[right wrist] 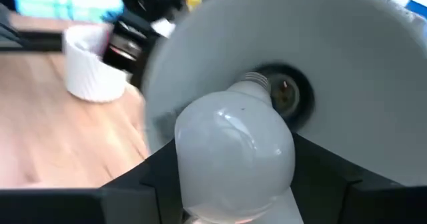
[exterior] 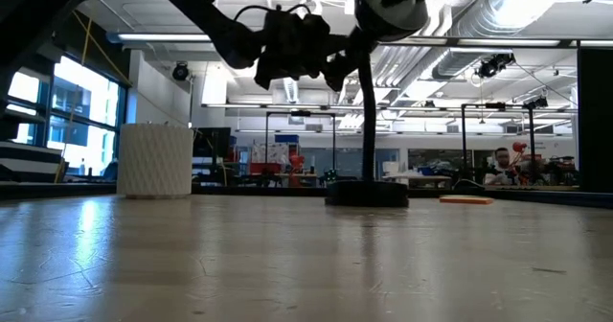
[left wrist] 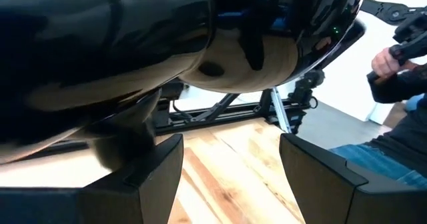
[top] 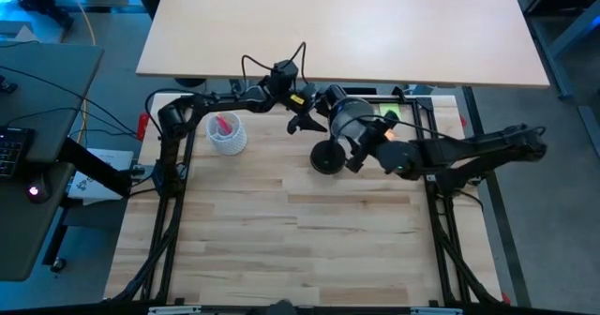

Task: Screw lightbulb
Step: Remove the light bulb from the desk lamp

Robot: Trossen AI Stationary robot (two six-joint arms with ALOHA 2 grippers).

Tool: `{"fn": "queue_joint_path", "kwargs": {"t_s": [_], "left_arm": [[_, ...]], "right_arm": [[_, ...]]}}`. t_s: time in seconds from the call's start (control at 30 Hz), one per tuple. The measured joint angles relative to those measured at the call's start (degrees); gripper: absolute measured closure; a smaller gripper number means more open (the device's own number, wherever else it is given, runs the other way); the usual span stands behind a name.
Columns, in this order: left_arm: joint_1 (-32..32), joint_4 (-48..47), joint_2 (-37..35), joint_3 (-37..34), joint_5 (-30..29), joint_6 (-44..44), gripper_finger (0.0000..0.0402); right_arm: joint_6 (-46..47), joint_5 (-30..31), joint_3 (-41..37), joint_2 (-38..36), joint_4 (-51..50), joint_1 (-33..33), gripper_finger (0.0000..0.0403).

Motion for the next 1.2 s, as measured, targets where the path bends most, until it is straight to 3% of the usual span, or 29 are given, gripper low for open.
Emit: {"fn": "queue_joint_path", "kwargs": {"t_s": [0.3, 0.43, 0.6, 0.7, 1.0, 1.2], "left_arm": [[4.12, 0.04, 0.00, 0.00, -1.30, -2.80, 0.0156], [5.47, 0.00, -0.10, 0.00, -2.44, -2.99, 0.0156], [5.95, -2.84, -3.42, 0.00, -9.79, -1.14, 0.0157], [5.47, -8.82, -7.28, 0.02, -14.54, 3.94, 0.0159], [1.54, -33.76, -16.43, 0.04, -32.61, 17.92, 0.0160], [-2.27, -34.58, -16.67, -4.95, -31.52, 16.63, 0.0160]], "right_arm": [[1.42, -1.32, 0.00, -6.95, -0.22, 8.17, 0.0195], [6.94, -11.06, 0.01, -9.89, -4.86, 12.28, 0.0195], [16.33, -27.37, -1.47, -8.65, -12.34, 13.59, 0.0194], [16.85, -31.13, -9.27, -7.75, -6.08, 13.37, 0.0194], [23.46, -31.23, -38.69, -7.23, 24.99, 7.70, 0.0194], [23.54, -32.22, -46.85, -7.20, 30.33, 6.96, 0.0194]]}}
